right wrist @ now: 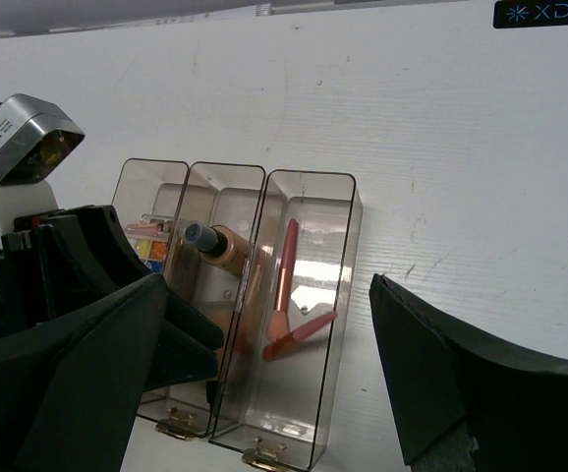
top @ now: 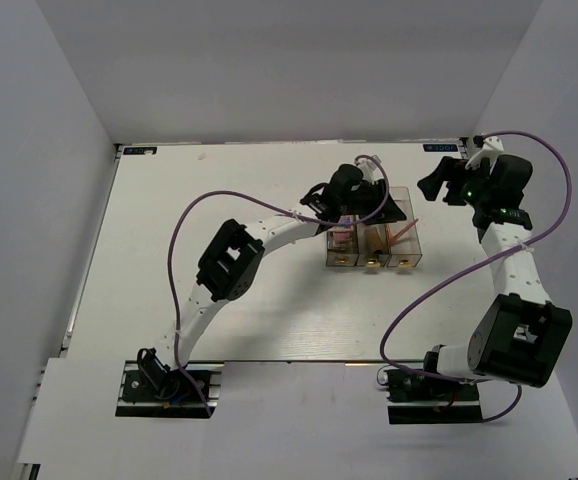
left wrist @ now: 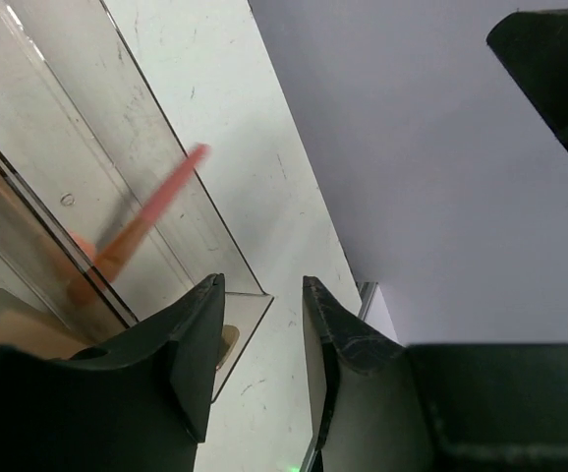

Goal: Organize the makeup

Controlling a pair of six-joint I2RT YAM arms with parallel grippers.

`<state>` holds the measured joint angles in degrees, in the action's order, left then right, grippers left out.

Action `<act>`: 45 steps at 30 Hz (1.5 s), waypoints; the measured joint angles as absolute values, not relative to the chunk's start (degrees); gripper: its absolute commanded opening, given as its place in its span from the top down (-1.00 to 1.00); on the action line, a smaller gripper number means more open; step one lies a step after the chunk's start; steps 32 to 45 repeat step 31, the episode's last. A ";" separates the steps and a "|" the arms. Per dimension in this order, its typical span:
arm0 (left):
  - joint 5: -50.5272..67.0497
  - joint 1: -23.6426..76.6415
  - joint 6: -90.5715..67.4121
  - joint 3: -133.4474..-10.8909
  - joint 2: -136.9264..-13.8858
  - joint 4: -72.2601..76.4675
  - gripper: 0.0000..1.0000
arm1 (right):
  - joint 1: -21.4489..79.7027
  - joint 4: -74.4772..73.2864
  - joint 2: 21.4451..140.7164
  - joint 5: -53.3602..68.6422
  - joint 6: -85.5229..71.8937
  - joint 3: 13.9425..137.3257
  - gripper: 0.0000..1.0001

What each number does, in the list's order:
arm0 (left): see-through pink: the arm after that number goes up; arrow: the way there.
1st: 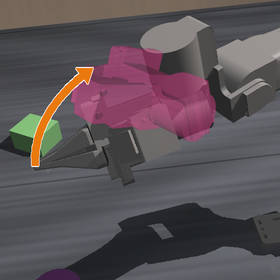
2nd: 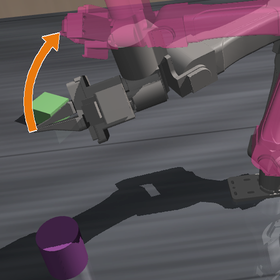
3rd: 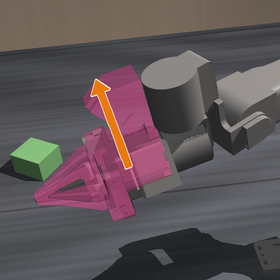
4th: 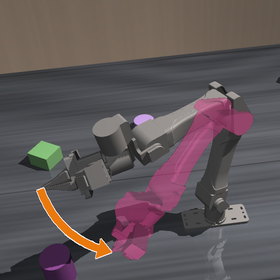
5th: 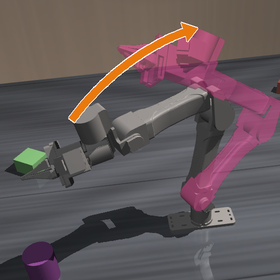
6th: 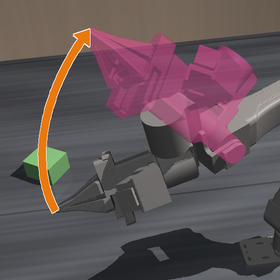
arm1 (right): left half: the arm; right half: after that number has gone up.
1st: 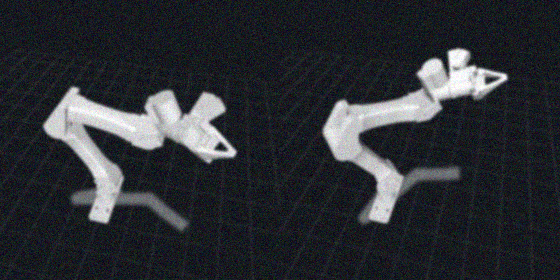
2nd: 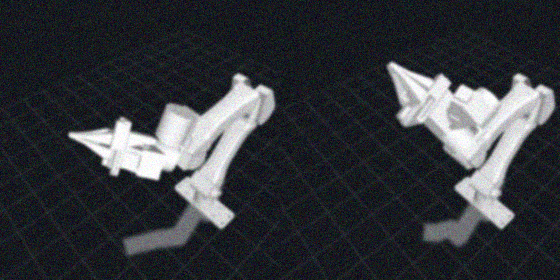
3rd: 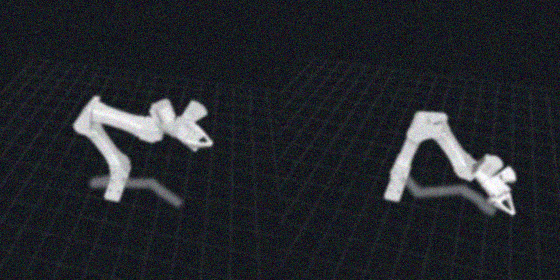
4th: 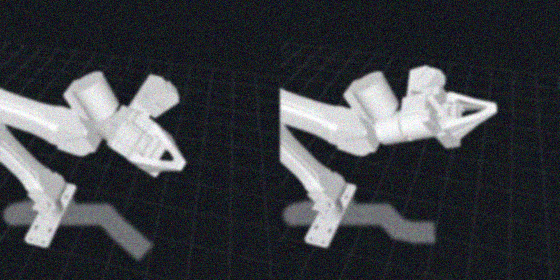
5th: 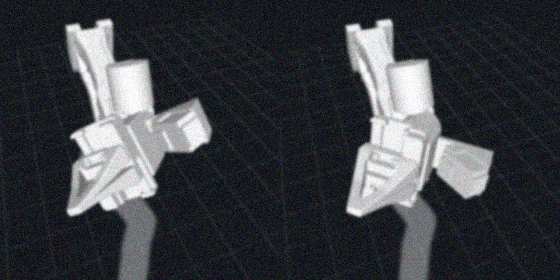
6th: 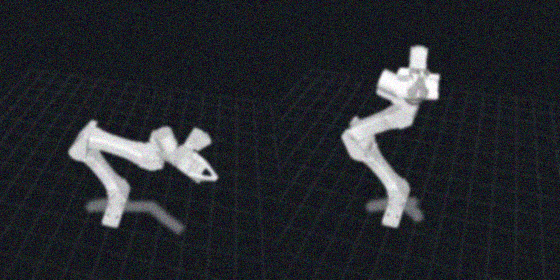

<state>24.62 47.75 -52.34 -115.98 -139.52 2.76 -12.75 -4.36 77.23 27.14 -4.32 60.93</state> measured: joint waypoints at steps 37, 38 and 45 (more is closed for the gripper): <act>-3.66 40.71 -32.99 -72.90 -81.23 -14.96 -0.96 | -13.91 -13.06 76.23 30.55 3.51 61.43 -0.78; -3.66 40.71 -32.99 -72.90 -81.23 -14.96 -0.96 | -13.91 -13.06 76.23 30.55 3.51 61.43 -0.78; -3.66 40.71 -32.99 -72.90 -81.23 -14.96 -0.96 | -13.91 -13.06 76.23 30.55 3.51 61.43 -0.78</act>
